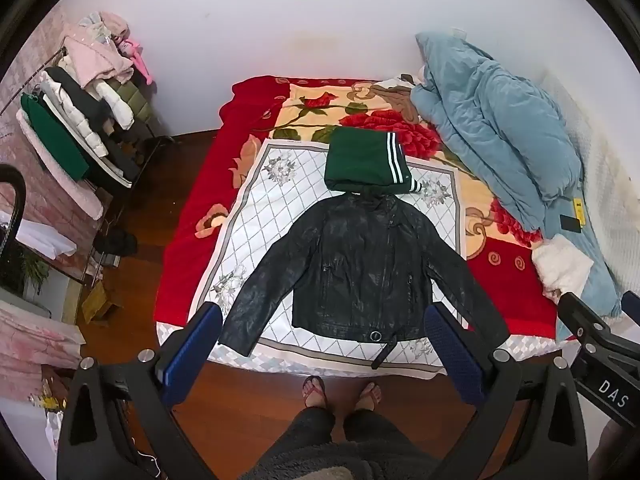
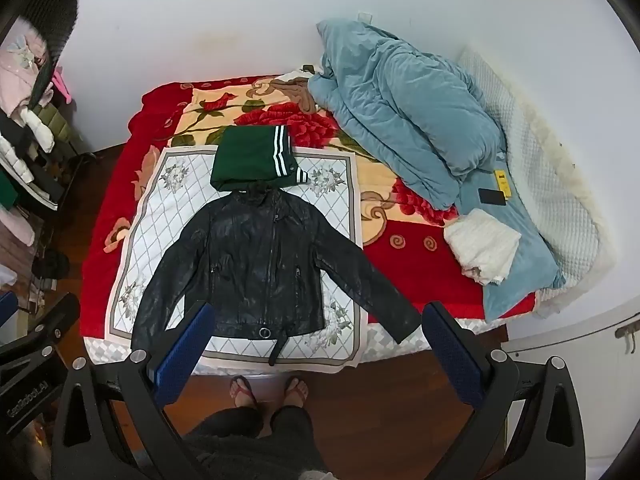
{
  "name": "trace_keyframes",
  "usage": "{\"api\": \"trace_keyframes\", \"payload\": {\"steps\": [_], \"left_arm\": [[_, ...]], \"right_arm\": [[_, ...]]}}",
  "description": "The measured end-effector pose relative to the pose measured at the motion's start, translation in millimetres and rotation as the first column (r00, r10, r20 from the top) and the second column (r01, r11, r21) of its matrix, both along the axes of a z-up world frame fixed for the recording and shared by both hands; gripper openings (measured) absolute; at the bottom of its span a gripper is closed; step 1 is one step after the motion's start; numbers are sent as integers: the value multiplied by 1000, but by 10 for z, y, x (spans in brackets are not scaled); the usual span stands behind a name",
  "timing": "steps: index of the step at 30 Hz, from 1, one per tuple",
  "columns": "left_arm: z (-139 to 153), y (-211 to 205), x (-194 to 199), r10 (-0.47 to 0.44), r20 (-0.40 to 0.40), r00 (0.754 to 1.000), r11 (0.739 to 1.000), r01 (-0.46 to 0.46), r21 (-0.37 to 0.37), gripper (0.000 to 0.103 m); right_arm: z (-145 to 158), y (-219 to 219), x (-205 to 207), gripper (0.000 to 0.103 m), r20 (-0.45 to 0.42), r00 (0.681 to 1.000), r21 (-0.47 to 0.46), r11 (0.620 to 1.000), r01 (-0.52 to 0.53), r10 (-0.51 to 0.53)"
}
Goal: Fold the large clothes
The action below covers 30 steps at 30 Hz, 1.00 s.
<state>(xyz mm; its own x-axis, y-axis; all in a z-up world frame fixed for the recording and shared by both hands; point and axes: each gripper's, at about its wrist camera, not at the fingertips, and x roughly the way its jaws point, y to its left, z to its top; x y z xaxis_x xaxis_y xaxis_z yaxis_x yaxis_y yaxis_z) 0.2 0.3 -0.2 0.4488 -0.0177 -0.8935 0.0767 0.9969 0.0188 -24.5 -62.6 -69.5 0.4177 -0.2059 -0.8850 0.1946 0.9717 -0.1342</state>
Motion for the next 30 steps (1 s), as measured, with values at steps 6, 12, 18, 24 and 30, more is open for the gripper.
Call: {"api": "trace_keyframes", "payload": {"steps": [6,12,18,24,30], "left_arm": [[0,5,3,-3,3,1000,1000,3,2,103],[5,-1,-3,0,8,1000,1000,0,7,103],[14,-9,-14,-3,9,1000,1000,3,4,103],[55,-34,7,0,12,1000,1000,0,4,103],[90,-29,16,-2,11,1000,1000,1,6,103]], "right_arm": [[0,-1,-28,103,7,1000,-9,1000,-1,1],[-4,-5,-53,103,3,1000,-7,1000,-2,2],[-2,-3,-85,103,4,1000,-6,1000,-8,8],[12,29,-61,103,3,1000,-6,1000,-7,7],[27,48,-32,103,8,1000,-11,1000,-9,9]]}}
